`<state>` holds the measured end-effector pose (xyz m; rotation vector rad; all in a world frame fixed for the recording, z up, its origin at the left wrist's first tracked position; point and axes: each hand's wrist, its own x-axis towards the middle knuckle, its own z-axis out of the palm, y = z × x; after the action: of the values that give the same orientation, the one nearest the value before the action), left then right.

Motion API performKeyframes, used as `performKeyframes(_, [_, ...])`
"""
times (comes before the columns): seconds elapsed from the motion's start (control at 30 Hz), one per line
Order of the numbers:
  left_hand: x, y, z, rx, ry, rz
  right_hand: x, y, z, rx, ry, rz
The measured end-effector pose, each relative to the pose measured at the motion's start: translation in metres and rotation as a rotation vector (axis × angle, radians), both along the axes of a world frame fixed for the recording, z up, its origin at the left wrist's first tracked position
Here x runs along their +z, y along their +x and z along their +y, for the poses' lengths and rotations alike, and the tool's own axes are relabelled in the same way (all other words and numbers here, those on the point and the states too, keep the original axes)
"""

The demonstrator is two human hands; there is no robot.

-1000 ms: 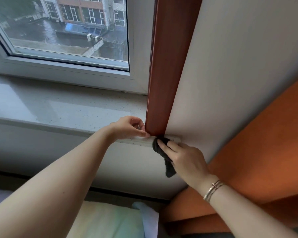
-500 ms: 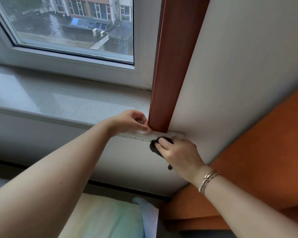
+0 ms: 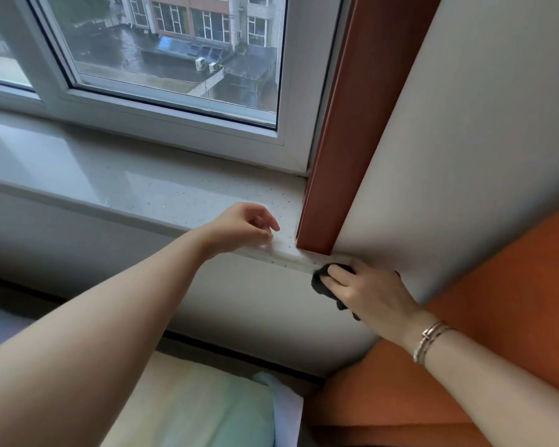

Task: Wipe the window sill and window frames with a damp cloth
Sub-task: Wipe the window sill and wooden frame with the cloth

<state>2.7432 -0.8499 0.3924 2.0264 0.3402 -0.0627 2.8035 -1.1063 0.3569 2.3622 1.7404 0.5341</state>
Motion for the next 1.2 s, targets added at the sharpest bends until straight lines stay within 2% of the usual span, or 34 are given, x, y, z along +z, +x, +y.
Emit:
performKeyframes(0.13, [0.004, -0.009, 0.021, 0.128, 0.021, -0.065, -0.003, 0.003, -0.001, -0.033, -0.063, 0.010])
performKeyframes(0.23, [0.005, -0.018, 0.040, 0.217, 0.061, -0.075, 0.009, -0.011, 0.041, 0.026, 0.061, 0.005])
performKeyframes(0.37, [0.005, -0.036, 0.074, 0.349, 0.127, -0.115, 0.021, -0.023, 0.113, -0.018, 0.185, 0.173])
performKeyframes(0.5, [-0.004, -0.050, 0.103, 0.468, 0.145, -0.106, 0.013, -0.010, 0.154, 0.043, 0.098, 0.280])
performKeyframes(0.6, [-0.010, -0.053, 0.121, 0.502, 0.156, -0.105, 0.004, -0.006, 0.172, 0.074, -0.004, 0.263])
performKeyframes(0.7, [-0.014, -0.052, 0.134, 0.524, 0.176, -0.096, -0.002, -0.008, 0.196, 0.077, -0.013, 0.278])
performKeyframes(0.9, [-0.024, -0.044, 0.157, 0.602, 0.174, -0.064, -0.003, -0.006, 0.264, 0.228, -0.048, 0.369])
performKeyframes(1.03, [-0.027, -0.039, 0.159, 0.642, 0.178, -0.061, 0.002, -0.003, 0.261, 0.252, -0.040, 0.433])
performKeyframes(1.13, [-0.025, -0.039, 0.157, 0.661, 0.163, -0.051, -0.008, 0.011, 0.226, 0.056, 0.064, 0.509])
performKeyframes(1.2, [-0.023, -0.040, 0.156, 0.659, 0.141, -0.034, -0.017, 0.028, 0.204, -0.275, 0.218, 0.446])
